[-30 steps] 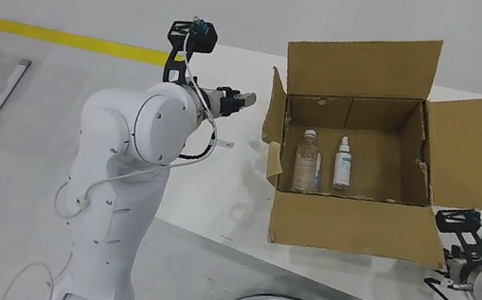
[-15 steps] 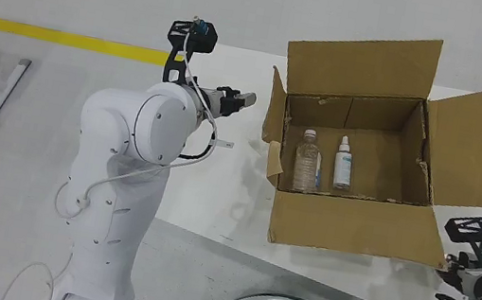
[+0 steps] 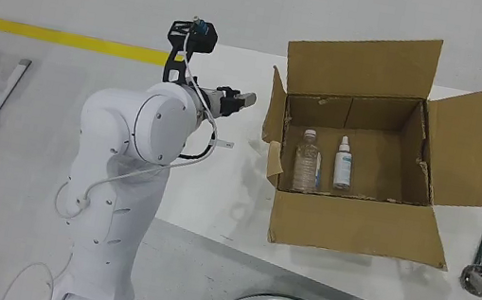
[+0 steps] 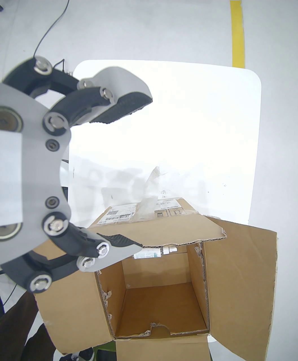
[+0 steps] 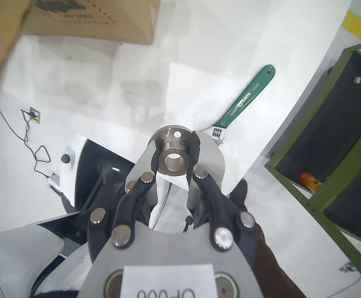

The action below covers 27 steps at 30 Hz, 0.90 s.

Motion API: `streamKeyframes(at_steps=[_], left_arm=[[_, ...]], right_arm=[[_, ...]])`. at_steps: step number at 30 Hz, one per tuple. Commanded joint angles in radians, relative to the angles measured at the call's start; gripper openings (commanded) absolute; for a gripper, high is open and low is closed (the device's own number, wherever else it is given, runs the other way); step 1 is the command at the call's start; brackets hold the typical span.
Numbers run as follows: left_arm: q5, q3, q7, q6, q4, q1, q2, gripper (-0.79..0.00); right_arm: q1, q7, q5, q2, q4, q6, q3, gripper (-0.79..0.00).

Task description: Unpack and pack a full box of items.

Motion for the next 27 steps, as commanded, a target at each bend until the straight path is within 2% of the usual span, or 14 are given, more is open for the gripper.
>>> streamKeyframes(at_steps=[1, 6, 10, 15, 21, 24, 27], left_arm=[[0.000, 0.000, 0.000, 0.000, 0.000, 0.000, 0.000, 0.000], [0.000, 0.000, 0.000, 0.000, 0.000, 0.000, 0.000, 0.000], [0.000, 0.000, 0.000, 0.000, 0.000, 0.000, 0.000, 0.000], [0.000, 0.000, 0.000, 0.000, 0.000, 0.000, 0.000, 0.000], [0.000, 0.000, 0.000, 0.000, 0.000, 0.000, 0.000, 0.000], [0.000, 0.000, 0.000, 0.000, 0.000, 0.000, 0.000, 0.000], [0.000, 0.000, 0.000, 0.000, 0.000, 0.000, 0.000, 0.000]], right_arm=[[0.014, -0.023, 0.120, 0.003, 0.000, -0.032, 0.062, -0.785], [0.071, -0.068, 0.358, 0.015, 0.000, -0.085, 0.161, -0.785], [0.129, -0.041, 0.482, 0.037, 0.000, -0.105, 0.150, -0.785], [0.256, -0.024, 0.449, 0.076, 0.000, -0.063, 0.048, -0.785], [0.418, -0.048, 0.367, 0.114, 0.000, 0.047, -0.134, -0.785], [0.486, -0.074, 0.299, 0.125, 0.004, 0.121, -0.243, -0.785], [0.567, -0.100, 0.159, 0.136, 0.069, 0.181, -0.382, -0.785]])
